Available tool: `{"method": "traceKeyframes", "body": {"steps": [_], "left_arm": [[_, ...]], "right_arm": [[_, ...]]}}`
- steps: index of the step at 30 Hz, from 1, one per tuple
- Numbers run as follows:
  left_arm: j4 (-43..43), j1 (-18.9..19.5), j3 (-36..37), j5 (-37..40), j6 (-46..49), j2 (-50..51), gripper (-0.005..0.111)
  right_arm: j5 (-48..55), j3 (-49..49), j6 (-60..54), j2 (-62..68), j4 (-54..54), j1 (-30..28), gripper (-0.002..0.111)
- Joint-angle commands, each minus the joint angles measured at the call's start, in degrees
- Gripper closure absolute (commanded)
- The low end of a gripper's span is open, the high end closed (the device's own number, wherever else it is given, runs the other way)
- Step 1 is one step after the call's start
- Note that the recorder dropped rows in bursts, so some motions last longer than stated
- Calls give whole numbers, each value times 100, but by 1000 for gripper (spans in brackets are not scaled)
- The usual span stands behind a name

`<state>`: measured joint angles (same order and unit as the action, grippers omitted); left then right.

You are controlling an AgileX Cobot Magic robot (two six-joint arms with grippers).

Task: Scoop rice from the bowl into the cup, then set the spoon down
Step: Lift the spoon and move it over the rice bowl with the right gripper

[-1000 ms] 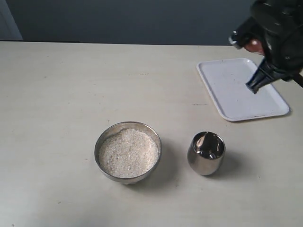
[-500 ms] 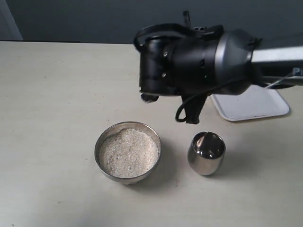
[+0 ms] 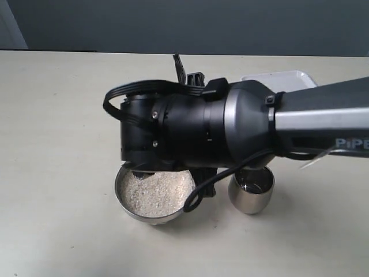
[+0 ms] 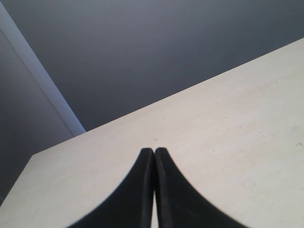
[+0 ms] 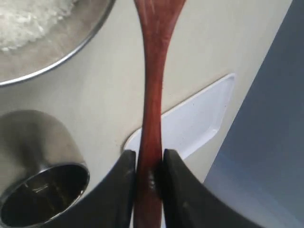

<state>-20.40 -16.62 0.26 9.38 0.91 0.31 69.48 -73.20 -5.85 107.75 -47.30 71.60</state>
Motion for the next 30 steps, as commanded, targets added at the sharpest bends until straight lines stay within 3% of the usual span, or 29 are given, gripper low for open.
{"method": "traceKeyframes", "body": {"steps": [1, 30], "left_arm": [[0, -3, -26, -39, -46, -31, 106], [0, -3, -26, -39, -46, -31, 106]], "right_arm": [[48, 13, -50, -20, 336, 41, 109], [48, 453, -103, 332, 350, 321, 109]]}}
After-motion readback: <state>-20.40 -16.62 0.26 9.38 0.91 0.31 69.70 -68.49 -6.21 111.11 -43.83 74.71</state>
